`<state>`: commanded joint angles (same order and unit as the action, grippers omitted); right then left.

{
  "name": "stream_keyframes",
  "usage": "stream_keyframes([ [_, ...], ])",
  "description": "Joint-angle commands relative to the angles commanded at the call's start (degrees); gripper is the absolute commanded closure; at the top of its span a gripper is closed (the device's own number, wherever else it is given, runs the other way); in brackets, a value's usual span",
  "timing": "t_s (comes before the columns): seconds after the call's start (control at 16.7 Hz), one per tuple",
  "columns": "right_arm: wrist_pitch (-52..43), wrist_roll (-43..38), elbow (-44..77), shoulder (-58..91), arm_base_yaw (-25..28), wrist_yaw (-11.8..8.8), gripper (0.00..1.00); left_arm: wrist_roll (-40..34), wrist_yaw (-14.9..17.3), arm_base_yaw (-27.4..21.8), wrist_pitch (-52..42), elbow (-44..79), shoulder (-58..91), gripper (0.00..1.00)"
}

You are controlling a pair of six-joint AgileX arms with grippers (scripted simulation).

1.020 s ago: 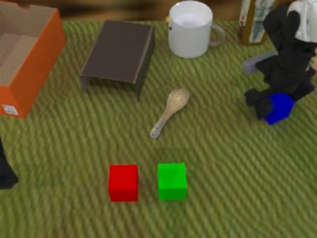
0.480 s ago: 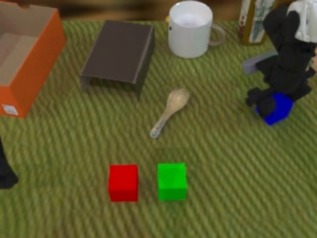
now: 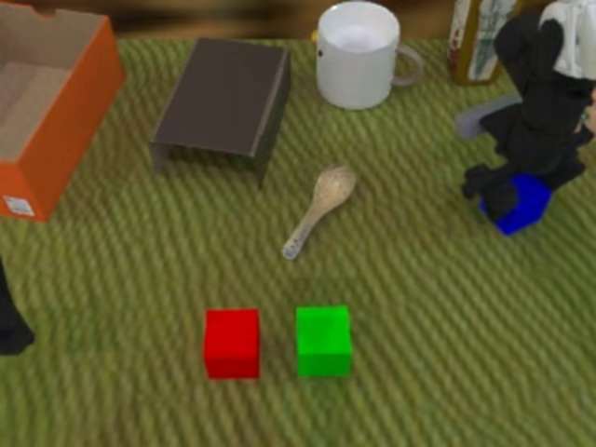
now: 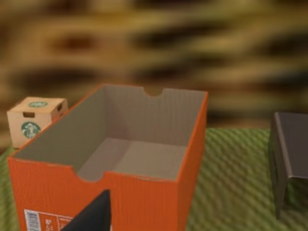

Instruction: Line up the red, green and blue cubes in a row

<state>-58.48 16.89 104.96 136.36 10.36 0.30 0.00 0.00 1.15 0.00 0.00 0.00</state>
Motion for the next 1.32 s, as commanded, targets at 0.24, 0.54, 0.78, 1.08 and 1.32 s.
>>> stream_keyframes([
  [0.24, -6.56, -0.02, 4.87, -1.50, 0.16, -0.06, 1.00, 0.00, 0.00, 0.00, 0.00, 0.00, 0.00, 0.00],
  [0.54, -13.35, 0.06, 9.83, -3.49, 0.46, -0.04, 1.00, 0.00, 0.00, 0.00, 0.00, 0.00, 0.00, 0.00],
  [0.78, -13.20, -0.15, 9.65, -3.34, 0.23, -0.05, 1.00, 0.00, 0.00, 0.00, 0.00, 0.00, 0.00, 0.00],
  [1.08, -11.92, -9.45, 4.23, -7.41, 5.50, -0.05, 1.00, 0.00, 0.00, 0.00, 0.00, 0.00, 0.00, 0.00],
  [1.32, -9.78, -25.83, -5.50, -14.37, 13.42, -0.10, 1.00, 0.00, 0.00, 0.00, 0.00, 0.00, 0.00, 0.00],
])
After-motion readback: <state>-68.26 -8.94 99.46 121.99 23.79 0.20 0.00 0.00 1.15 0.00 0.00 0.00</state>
